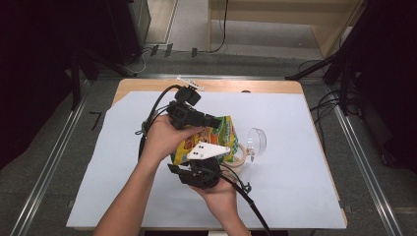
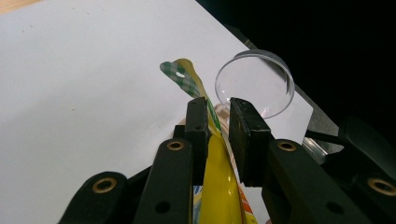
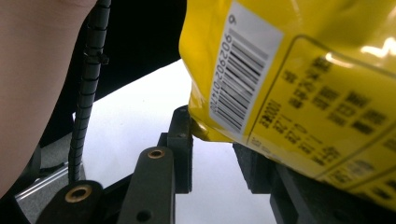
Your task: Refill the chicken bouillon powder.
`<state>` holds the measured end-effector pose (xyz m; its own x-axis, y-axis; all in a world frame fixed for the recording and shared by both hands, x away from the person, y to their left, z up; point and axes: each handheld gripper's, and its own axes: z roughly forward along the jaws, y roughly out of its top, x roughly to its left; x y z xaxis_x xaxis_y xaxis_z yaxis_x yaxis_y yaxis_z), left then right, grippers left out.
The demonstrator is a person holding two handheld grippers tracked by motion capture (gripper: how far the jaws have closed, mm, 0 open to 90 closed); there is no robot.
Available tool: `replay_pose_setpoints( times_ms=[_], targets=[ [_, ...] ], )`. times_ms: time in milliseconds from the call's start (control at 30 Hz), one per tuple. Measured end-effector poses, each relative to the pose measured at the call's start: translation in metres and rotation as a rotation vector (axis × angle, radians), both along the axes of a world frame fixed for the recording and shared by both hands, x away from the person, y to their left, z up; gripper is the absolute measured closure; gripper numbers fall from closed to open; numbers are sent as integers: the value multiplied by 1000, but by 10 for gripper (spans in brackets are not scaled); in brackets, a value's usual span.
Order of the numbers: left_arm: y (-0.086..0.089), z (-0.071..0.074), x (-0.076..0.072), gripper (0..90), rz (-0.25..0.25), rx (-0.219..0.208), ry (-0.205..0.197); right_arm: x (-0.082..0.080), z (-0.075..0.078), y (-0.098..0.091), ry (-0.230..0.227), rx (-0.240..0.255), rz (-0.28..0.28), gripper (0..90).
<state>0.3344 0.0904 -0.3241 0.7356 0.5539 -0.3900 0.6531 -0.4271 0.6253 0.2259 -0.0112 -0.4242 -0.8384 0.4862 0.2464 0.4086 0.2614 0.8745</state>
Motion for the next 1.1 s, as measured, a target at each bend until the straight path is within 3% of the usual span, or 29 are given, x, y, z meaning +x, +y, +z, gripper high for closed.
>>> replay_pose_setpoints(
  times_ms=[1100],
  targets=[
    [-3, 2, -4, 792, -4, 8, -23, -2, -1, 0, -1, 6, -14, 702]
  ],
)
